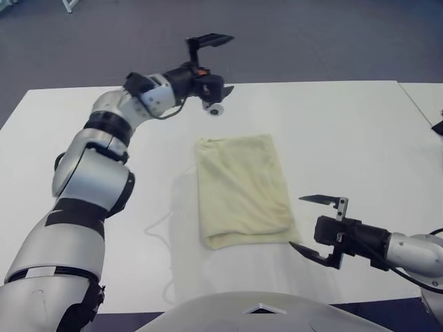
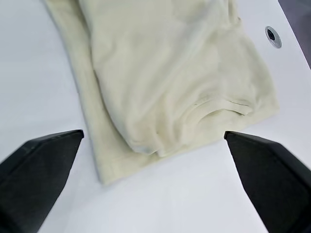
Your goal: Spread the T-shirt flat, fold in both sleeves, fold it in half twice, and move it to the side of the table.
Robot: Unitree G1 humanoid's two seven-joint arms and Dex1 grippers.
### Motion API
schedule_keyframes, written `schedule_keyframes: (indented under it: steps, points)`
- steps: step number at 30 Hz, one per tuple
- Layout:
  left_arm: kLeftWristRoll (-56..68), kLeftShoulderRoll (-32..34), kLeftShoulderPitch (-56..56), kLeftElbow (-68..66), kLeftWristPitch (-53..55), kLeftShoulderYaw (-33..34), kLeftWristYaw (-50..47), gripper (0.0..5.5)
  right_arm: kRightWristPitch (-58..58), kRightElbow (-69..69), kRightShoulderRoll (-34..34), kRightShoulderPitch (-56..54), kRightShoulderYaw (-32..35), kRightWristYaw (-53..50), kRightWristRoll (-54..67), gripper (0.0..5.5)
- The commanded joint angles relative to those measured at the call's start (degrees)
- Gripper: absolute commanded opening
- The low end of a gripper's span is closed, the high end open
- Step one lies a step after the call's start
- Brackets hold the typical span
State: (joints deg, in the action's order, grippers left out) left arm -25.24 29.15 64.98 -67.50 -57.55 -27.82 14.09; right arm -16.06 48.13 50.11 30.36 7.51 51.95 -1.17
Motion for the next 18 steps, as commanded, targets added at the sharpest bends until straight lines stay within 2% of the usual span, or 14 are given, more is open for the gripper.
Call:
schedule_keyframes:
  steps: [1, 3, 6, 12, 18]
  points:
    - [15.54, 8.85, -22.90, 21.78, 4.23, 4.07, 13.39, 5.38, 13.98, -7.37, 1.03, 6.00, -0.63, -3.12, -7.96, 5.40]
    - [19.43, 12.05, -33.61, 36.17, 10.74, 6.02, 14.47, 5.38, 22.62, -14.15, 1.64, 6.38, -3.05, -8.02, -15.40, 5.40]
    - [21.52, 14.87, -43.40, 49.74, 17.36, 8.62, 14.93, 5.38, 31.03, -20.72, 1.56, 7.07, -4.89, -13.24, -21.44, 5.40]
    - [22.17, 17.23, -56.00, 62.81, 24.91, 13.10, 15.67, 5.38, 40.20, -29.94, -1.09, 3.23, -9.19, -22.64, -28.50, 5.40]
    - [25.09, 23.29, -69.89, 73.88, 27.38, 16.70, 22.62, 5.38, 46.40, -39.01, -2.56, -1.27, -15.10, -30.00, -34.88, 5.40]
